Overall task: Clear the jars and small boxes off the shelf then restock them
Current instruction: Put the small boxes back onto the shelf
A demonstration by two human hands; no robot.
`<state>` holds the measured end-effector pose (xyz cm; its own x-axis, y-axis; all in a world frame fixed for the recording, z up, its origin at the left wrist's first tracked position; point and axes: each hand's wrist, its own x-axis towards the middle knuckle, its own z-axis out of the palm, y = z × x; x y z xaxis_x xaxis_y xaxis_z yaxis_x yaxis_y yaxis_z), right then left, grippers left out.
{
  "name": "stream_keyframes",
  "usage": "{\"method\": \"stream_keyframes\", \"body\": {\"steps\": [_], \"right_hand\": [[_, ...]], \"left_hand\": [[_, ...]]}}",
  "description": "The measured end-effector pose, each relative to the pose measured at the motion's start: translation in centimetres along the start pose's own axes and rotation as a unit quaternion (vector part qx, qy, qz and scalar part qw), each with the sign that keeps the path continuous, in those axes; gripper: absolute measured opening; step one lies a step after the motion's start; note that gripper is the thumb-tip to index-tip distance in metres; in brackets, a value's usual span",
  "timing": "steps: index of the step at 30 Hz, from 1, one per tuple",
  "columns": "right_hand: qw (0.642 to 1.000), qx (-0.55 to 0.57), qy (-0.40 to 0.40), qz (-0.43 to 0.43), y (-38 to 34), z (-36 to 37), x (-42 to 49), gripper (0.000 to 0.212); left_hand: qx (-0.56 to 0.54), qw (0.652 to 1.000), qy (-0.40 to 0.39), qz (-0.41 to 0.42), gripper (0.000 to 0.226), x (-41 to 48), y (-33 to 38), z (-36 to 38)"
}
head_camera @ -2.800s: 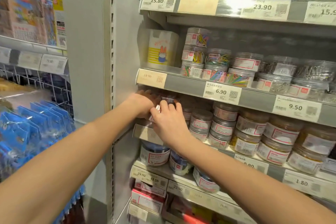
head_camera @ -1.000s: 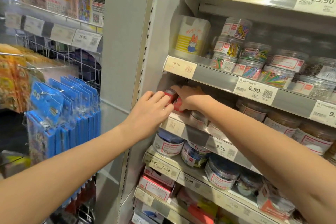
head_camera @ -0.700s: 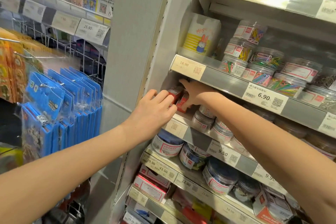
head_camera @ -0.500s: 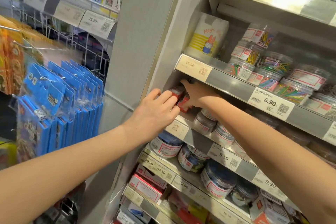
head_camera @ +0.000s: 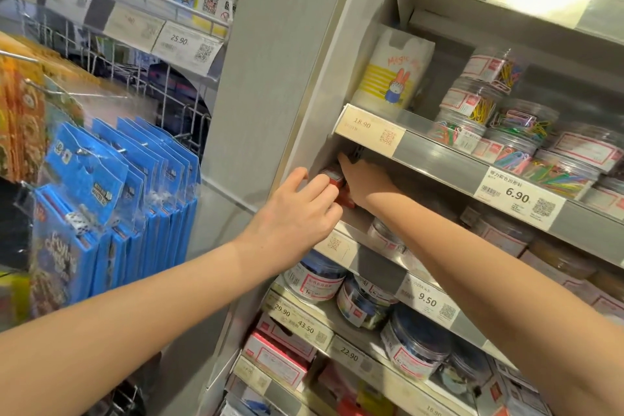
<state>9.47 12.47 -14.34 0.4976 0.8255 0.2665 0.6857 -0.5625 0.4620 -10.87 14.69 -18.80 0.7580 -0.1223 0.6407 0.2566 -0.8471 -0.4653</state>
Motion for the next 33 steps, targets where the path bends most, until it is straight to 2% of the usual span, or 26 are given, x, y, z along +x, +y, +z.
{"method": "stream_keyframes", "body": {"steps": [6,14,18,20,23,27,30,33], "right_hand": [[1.000,0.006,0.017,0.020,-0.3,0.3,0.4,0.061],[0.996,0.078,0.024,0.040,-0.5,0.3,-0.2,0.062],[0.995,0.085,0.026,0.050,-0.6,-0.9,-1.0,0.063],[0.989,0.145,0.004,0.036,0.0,-2.4,-2.7,0.059],[0.979,0.202,-0.034,-0.018,-0.2,-4.0,-5.6,0.040],[0.992,0.113,0.048,-0.043,-1.3,-6.6,-10.2,0.057],[0.991,0.106,0.033,-0.067,-2.3,-8.2,-14.0,0.060],[0.984,0.142,0.026,-0.103,-4.3,-10.0,-17.9,0.058]], "left_hand": [[0.016,1.000,-0.008,0.007,0.032,0.1,-0.1,0.1],[0.013,0.999,-0.018,0.026,0.036,-0.1,-0.3,-0.1],[-0.004,0.998,-0.032,0.046,0.029,-0.3,-0.4,0.0],[-0.017,0.997,-0.047,0.056,0.026,-0.2,-0.5,-0.6],[-0.025,0.995,-0.064,0.072,0.022,-0.2,-1.0,-1.3],[-0.045,0.988,-0.125,0.074,0.037,-1.3,-1.6,-4.8],[-0.061,0.985,-0.151,0.049,0.044,-3.9,-1.8,-8.7],[-0.062,0.986,-0.156,0.017,0.038,-8.4,-2.3,-12.9]]}}
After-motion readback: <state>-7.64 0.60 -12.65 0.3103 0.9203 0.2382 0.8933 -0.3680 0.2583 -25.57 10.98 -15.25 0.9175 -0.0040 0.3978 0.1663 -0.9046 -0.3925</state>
